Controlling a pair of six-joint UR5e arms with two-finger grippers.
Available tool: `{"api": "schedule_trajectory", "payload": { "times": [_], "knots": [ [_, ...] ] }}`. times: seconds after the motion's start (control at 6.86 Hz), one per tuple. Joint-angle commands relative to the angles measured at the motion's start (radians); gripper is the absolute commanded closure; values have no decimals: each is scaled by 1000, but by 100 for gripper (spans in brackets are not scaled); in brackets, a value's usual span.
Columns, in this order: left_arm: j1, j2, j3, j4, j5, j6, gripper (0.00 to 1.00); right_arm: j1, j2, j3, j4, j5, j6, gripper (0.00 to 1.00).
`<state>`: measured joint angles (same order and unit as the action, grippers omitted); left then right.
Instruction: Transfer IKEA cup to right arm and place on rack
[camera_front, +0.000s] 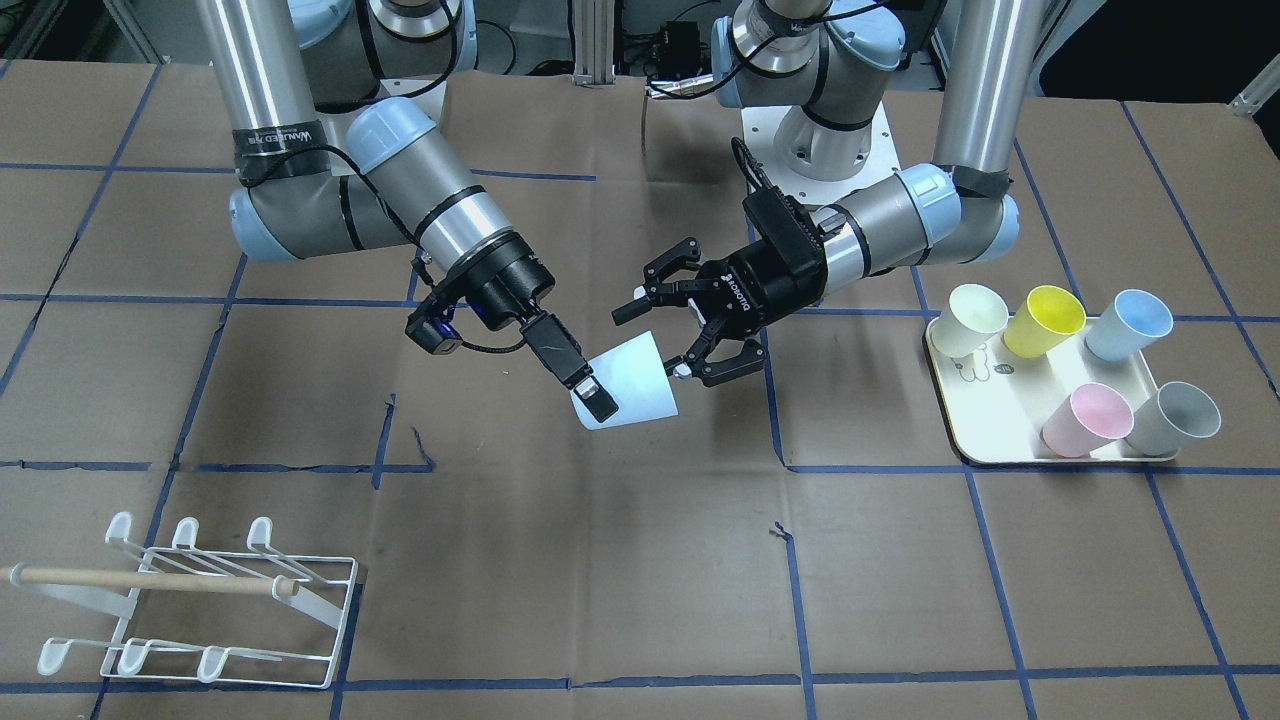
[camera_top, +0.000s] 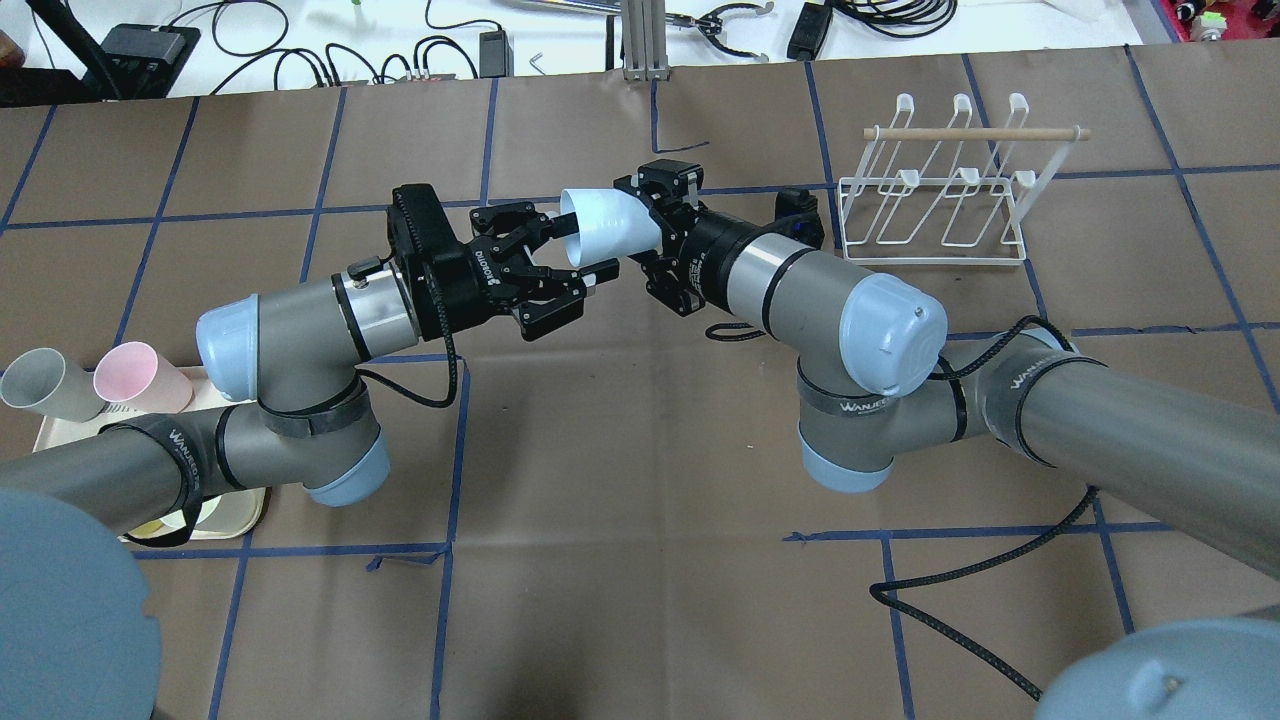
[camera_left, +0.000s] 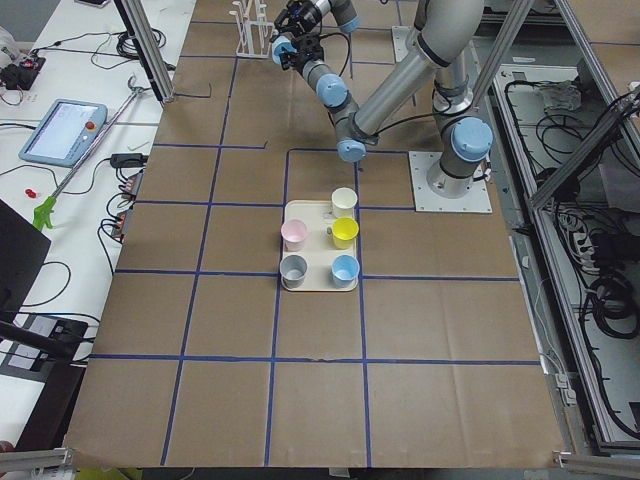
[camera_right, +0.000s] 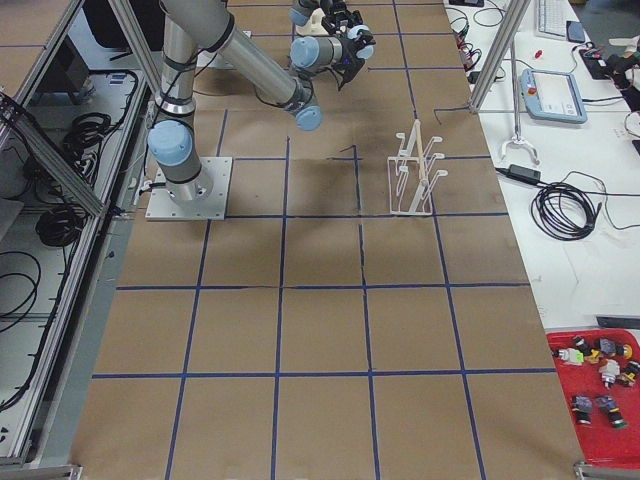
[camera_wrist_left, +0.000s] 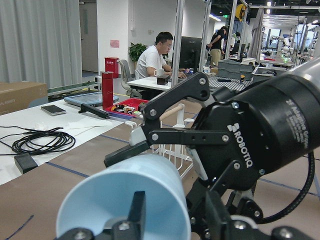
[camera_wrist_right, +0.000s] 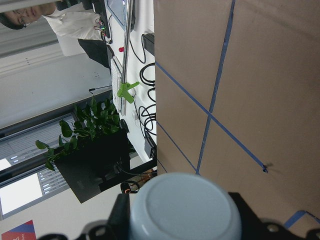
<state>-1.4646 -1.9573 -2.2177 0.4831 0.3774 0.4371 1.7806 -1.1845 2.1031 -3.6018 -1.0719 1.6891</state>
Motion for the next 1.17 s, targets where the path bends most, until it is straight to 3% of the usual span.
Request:
{"api": "schedule_trajectory", "payload": {
  "times": [0.0,0.29,0.44,0.58,0.73,1.02],
  "knots": [
    [9,5,1,12,35,-17,1,-1,-3,-3,0,3,-3,59],
    [116,21,-11,46,14,-32,1,-9,-4,-26,0,38,-5,73],
    [172,26,-11,46,-35,-35,1,-16,-3,-32,2,35,-9,87],
    [179,9,4,42,-28,-35,1,-42,-3,-53,5,33,-29,92],
    [179,3,27,37,16,-81,1,-96,-6,-81,6,33,-122,93],
    [176,-2,102,-22,226,-205,0,-173,-12,-90,6,21,-442,94]
  ]
}}
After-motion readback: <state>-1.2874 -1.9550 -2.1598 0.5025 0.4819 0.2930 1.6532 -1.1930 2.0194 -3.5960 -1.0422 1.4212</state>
